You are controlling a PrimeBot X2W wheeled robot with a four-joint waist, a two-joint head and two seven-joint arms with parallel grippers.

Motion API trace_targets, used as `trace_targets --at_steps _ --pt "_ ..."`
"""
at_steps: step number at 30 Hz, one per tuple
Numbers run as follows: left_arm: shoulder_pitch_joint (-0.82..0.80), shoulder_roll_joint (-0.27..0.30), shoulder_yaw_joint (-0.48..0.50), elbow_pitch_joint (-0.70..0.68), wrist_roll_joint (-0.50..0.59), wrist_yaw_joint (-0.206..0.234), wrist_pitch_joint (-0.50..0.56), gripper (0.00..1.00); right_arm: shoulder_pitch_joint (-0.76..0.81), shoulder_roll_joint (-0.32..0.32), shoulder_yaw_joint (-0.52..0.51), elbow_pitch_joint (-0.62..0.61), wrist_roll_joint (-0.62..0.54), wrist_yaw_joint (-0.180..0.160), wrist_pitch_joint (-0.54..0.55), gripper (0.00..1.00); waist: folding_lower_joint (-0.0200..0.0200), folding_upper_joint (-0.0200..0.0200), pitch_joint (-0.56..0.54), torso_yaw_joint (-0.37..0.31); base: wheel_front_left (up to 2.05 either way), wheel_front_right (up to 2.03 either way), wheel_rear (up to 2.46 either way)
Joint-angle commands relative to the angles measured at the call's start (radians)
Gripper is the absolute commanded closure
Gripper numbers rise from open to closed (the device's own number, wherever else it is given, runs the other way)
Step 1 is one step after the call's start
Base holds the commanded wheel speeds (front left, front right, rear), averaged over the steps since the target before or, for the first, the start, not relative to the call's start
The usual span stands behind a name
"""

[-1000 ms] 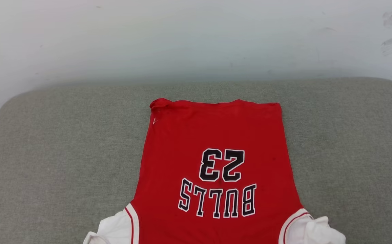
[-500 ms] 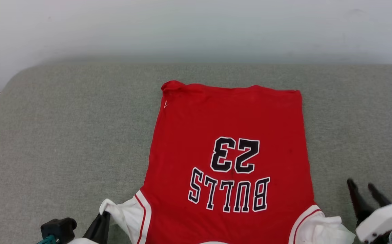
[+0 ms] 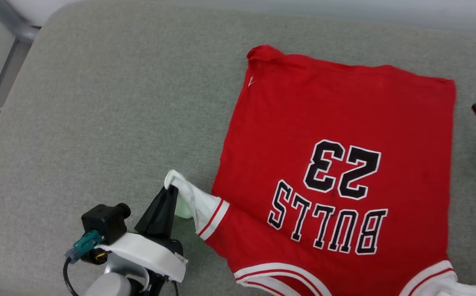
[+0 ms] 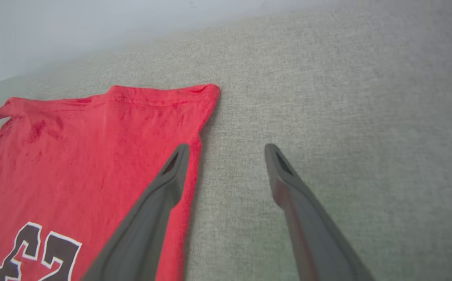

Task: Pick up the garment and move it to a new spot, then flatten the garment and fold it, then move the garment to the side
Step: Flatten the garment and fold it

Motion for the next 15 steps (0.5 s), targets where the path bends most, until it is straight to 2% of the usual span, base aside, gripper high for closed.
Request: trace_targets --at_steps 1,10,15 --pt "-0.025 -0.007 -0.003 -0.010 0.008 -0.003 -0.008 1.00 -0.042 -0.018 0.000 0.016 -0.016 -0.001 0.029 0.00 -0.0003 -0.0001 0.069 0.067 0.00 0.00 0.00" --pt "-0.088 -0.044 -0.025 -0.033 0.033 -0.017 -0.022 1.00 -0.219 -0.060 0.048 0.051 -0.099 -0.001 0.152 0.00 -0.0003 -0.0001 0.170 0.119 0.00 0.00 0.00" --pt "-0.109 -0.060 -0.028 -0.017 0.039 -0.026 -0.031 1.00 -0.219 -0.060 0.099 0.097 -0.130 -0.001 0.251 0.00 -0.0003 -0.0001 0.203 0.128 0.00 0.00 0.00"
